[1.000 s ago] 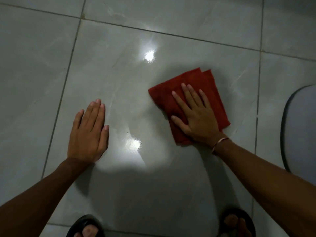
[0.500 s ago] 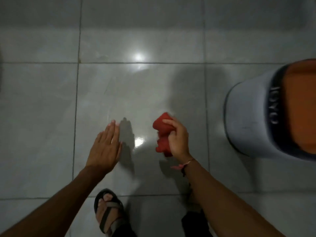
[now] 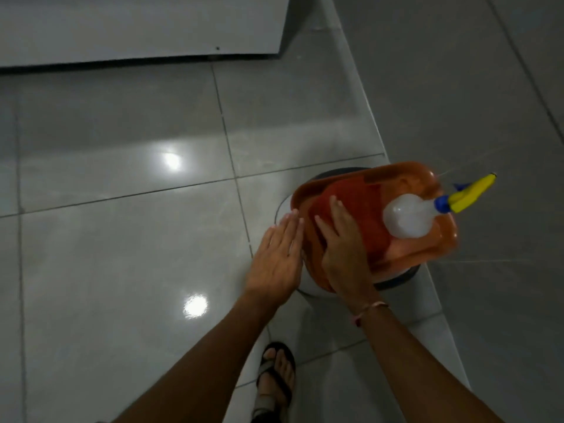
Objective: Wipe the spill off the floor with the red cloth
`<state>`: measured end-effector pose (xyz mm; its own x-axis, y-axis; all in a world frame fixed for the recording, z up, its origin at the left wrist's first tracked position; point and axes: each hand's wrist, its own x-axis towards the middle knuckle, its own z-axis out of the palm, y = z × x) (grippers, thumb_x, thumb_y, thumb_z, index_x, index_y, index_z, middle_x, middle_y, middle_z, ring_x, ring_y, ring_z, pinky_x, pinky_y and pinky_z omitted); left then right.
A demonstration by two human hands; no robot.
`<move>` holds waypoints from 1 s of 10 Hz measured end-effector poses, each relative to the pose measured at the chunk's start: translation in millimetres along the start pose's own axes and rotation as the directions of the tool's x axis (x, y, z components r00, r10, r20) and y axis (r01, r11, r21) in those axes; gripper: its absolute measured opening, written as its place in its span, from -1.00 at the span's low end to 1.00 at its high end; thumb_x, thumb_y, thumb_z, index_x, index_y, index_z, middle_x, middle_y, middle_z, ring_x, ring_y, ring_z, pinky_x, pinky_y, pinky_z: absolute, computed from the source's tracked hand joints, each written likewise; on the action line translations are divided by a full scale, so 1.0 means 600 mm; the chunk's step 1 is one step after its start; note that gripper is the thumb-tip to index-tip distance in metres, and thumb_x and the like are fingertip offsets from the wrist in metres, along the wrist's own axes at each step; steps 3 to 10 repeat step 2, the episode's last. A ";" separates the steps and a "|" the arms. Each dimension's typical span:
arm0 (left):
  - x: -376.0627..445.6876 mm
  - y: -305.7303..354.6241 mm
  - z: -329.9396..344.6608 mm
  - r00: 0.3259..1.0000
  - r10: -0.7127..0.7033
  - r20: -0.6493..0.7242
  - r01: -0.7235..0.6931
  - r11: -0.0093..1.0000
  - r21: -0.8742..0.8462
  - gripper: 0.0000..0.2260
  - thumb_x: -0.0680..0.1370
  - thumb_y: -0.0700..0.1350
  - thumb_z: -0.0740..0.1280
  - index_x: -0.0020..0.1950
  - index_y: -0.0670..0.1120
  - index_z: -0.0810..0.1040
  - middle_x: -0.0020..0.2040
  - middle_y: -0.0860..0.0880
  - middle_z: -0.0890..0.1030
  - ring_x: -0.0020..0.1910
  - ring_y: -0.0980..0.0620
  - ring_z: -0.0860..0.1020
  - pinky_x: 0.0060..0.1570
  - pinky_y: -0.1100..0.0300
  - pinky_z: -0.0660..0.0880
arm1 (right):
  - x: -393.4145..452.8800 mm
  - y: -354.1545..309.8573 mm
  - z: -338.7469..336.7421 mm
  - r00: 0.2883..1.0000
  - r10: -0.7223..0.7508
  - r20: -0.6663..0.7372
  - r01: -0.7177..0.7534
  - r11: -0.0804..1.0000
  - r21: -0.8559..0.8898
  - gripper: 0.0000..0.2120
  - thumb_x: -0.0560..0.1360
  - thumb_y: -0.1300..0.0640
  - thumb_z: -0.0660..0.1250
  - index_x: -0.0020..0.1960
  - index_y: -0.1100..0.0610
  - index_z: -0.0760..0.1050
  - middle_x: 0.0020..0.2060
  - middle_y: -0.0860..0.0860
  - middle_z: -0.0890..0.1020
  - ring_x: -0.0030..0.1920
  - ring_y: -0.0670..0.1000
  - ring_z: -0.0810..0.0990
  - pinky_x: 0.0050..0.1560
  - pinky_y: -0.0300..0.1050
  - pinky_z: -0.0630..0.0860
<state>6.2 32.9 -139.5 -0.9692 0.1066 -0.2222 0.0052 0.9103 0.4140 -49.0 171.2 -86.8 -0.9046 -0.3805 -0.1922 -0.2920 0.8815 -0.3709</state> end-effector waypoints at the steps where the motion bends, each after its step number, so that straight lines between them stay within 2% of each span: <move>1: 0.030 0.001 0.032 0.999 -0.022 0.027 0.021 1.000 0.022 -0.45 0.72 0.03 -0.16 0.68 -0.13 -0.18 0.70 -0.15 -0.19 0.69 -0.09 -0.18 0.68 -0.11 -0.07 | 0.023 0.035 0.031 0.998 -0.046 0.050 0.044 0.998 0.042 -0.46 0.66 0.15 0.25 0.61 0.24 0.30 0.65 0.34 0.18 0.66 0.34 0.17 0.66 0.39 0.15; 2: -0.020 -0.023 0.008 1.000 -0.005 0.030 0.003 0.997 0.081 -0.43 0.71 0.06 -0.15 0.68 -0.15 -0.08 0.70 -0.15 -0.09 0.69 -0.10 -0.08 0.68 -0.10 -0.02 | -0.003 0.046 -0.024 0.998 -0.038 -0.044 0.047 0.972 0.230 -0.38 0.66 0.10 0.26 0.68 0.12 0.19 0.71 0.16 0.11 0.70 0.13 0.09 0.73 -0.06 -0.09; 10: -0.020 -0.023 0.008 1.000 -0.005 0.030 0.003 0.997 0.081 -0.43 0.71 0.06 -0.15 0.68 -0.15 -0.08 0.70 -0.15 -0.09 0.69 -0.10 -0.08 0.68 -0.10 -0.02 | -0.003 0.046 -0.024 0.998 -0.038 -0.044 0.047 0.972 0.230 -0.38 0.66 0.10 0.26 0.68 0.12 0.19 0.71 0.16 0.11 0.70 0.13 0.09 0.73 -0.06 -0.09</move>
